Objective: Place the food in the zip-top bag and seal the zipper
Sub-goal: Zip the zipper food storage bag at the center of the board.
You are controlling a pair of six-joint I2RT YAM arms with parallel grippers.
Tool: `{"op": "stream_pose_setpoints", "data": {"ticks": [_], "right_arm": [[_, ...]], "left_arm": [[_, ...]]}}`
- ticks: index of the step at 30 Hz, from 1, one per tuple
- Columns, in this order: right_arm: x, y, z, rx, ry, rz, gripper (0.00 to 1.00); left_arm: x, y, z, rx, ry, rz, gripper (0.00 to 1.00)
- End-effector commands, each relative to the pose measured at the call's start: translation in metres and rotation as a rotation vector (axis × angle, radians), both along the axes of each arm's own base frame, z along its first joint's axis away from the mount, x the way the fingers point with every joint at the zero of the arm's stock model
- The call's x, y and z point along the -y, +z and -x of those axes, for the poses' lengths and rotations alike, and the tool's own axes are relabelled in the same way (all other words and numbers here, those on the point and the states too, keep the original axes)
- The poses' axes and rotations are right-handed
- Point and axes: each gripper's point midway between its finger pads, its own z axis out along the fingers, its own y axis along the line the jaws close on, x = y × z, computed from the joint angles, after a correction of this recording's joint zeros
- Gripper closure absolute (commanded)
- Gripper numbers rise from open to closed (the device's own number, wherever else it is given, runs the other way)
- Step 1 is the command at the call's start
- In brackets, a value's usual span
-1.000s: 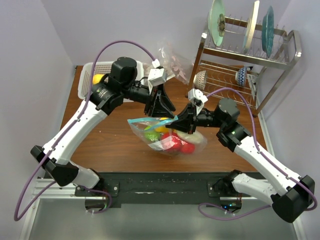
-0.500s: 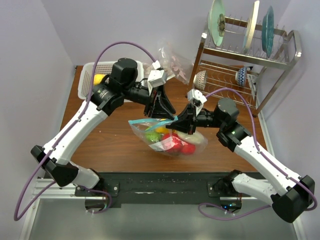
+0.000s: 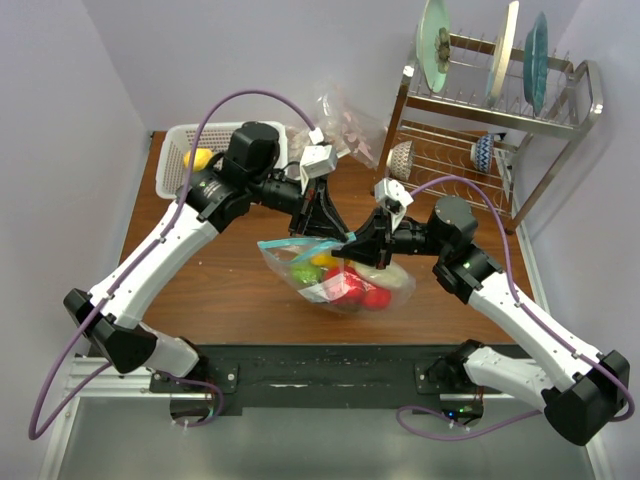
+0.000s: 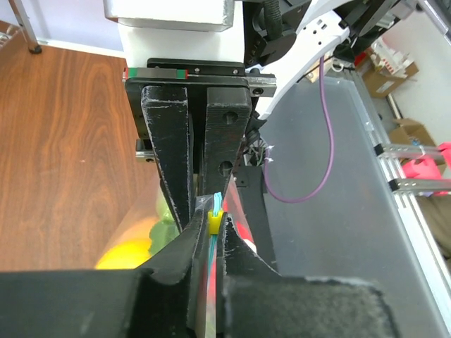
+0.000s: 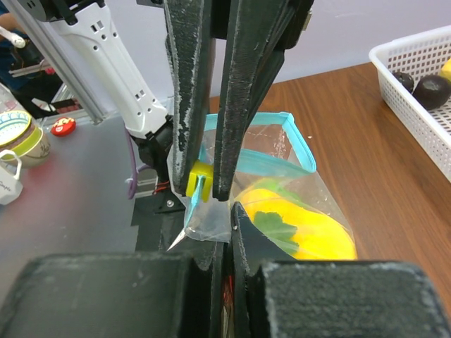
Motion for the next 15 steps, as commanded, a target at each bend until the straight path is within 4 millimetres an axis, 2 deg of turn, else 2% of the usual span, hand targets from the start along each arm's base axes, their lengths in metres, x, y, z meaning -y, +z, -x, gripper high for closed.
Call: {"op": "stream_pose_setpoints", "data": {"ticks": [1,2,3,4,5,7,8,10,12,15], "right_arm": [[0.001,0.029,0.002,0.094,-0.008,-0.053,1.00],[0.001,0.029,0.002,0.091,-0.008,-0.052,0.99],[0.001,0.027,0.002,0.087,-0.008,-0.049,0.95],[0.001,0.027,0.002,0.089,-0.009,-0.049,0.77],[0.001,0.026,0.002,0.088,-0.009,-0.047,0.65],[0.002,0.025,0.003,0.089,-0.011,-0.048,0.43],[0.002,0.026,0.002,0.090,-0.014,-0.049,0.38],[0.002,0.025,0.004,0.092,-0.009,-0.049,0.33],[0.002,0.025,0.005,0.092,-0.002,-0.050,0.32],[0.002,0.027,0.005,0.090,0.005,-0.056,0.41]], "left_arm": [[-0.003,0.005,0.003,0.008,-0.005,0.007,1.00],[-0.004,0.005,0.002,0.015,-0.001,0.002,1.00],[-0.004,0.008,0.001,0.031,0.013,0.001,1.00],[-0.005,0.008,-0.001,0.037,0.023,-0.003,1.00],[-0.006,0.006,-0.003,0.046,0.043,-0.020,1.00],[-0.008,0.013,-0.006,0.078,0.064,-0.021,1.00],[-0.010,0.014,-0.007,0.078,0.077,-0.030,1.00],[-0.012,0.022,-0.013,0.109,0.123,-0.037,1.00],[-0.013,0.027,-0.013,0.120,0.132,-0.034,1.00],[-0.014,0.028,-0.013,0.118,0.140,-0.037,1.00]]}}
